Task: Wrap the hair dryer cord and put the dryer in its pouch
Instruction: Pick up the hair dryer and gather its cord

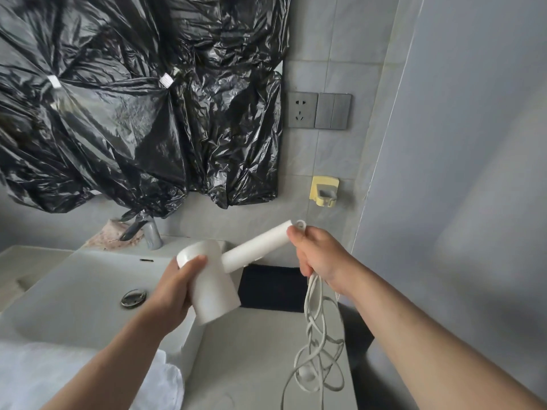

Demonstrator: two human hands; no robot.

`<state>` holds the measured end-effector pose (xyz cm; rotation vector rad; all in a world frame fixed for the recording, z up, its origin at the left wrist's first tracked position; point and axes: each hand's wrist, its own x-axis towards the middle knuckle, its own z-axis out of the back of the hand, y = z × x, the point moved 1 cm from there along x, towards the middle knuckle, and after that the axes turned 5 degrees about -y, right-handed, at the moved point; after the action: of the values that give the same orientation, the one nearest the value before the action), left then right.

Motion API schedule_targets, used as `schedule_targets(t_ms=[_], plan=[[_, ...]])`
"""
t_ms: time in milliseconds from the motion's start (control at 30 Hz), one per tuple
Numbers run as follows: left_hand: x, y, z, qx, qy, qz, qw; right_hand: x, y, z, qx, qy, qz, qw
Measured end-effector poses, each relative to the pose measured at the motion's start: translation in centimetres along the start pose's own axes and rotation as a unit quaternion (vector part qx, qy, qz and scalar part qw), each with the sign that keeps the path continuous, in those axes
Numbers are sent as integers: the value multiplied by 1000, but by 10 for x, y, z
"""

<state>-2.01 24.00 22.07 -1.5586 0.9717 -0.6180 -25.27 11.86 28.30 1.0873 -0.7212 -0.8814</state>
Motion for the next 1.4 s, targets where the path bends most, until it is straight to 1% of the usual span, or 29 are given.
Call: schedule_targets(t_ms=[67, 100, 133, 167, 200, 233, 267, 300, 333, 400, 467, 533, 567, 633, 667, 700, 767, 833, 900, 967, 1033, 1100, 1133, 1200, 1300, 1367, 1400], plan=[[5, -5, 1, 18, 2, 15, 1000, 5, 13, -2, 15, -26, 11, 999], [7, -8, 0, 43, -13, 10, 999, 9, 20, -4, 25, -38, 17, 999], [9, -13, -3, 103, -37, -22, 994, 13, 26, -8, 31, -46, 23, 998], [10, -19, -8, 209, -63, -83, 972, 17, 32, -12, 35, -48, 28, 998], [9, -22, -17, 326, -64, -165, 929, 21, 37, -19, 35, -45, 32, 998], [6, -25, -31, 412, -32, -238, 879, 25, 41, -27, 34, -38, 32, 998], [3, -28, -44, 453, 8, -264, 851, 29, 44, -34, 28, -33, 29, 999], [5, -29, -54, 462, 43, -250, 850, 33, 45, -41, 20, -31, 23, 999], [8, -29, -60, 452, 60, -226, 861, 36, 46, -46, 11, -32, 17, 999], [19, -31, -62, 400, 72, -184, 895, 38, 49, -49, -26, -28, 21, 999], [31, -36, -57, 384, 81, -175, 903, 39, 53, -43, -74, -8, 40, 996], [43, -44, -52, 343, 80, -166, 921, 39, 55, -34, -95, 40, 36, 994], [49, -48, -49, 312, 74, -155, 935, 40, 55, -29, -125, 68, 30, 989], [61, -59, -45, 234, 48, -129, 963, 42, 51, -24, -223, 113, 31, 968], [66, -63, -44, 196, 42, -114, 973, 42, 48, -24, -253, 126, 36, 959], [70, -68, -44, 163, 42, -100, 981, 42, 45, -25, -255, 132, 31, 957], [74, -78, -45, 113, 64, -79, 988, 42, 40, -26, -200, 114, -11, 973], [76, -87, -43, 83, 102, -60, 989, 45, 33, -25, -122, 57, -67, 989], [78, -93, -37, 28, 164, -33, 986, 49, 25, -23, -60, -11, -110, 992], [80, -98, -32, -31, 230, -18, 973, 55, 16, -22, -13, -84, -153, 985], [82, -101, -28, -72, 279, -12, 958, 59, 9, -20, 31, -153, -207, 966], [85, -101, -26, -123, 315, 12, 941, 63, 3, -19, 93, -202, -250, 942], [87, -100, -26, -143, 332, 24, 932, 63, 2, -20, 122, -216, -258, 934], [89, -100, -29, -152, 354, 38, 922, 65, -1, -24, 169, -219, -247, 929], [91, -99, -36, -128, 359, 30, 924, 65, -3, -35, 236, -189, -191, 934], [95, -100, -36, -133, 353, 24, 926, 64, -4, -39, 253, -183, -162, 936], [98, -100, -35, -143, 354, 22, 924, 63, -6, -38, 276, -184, -155, 931]])
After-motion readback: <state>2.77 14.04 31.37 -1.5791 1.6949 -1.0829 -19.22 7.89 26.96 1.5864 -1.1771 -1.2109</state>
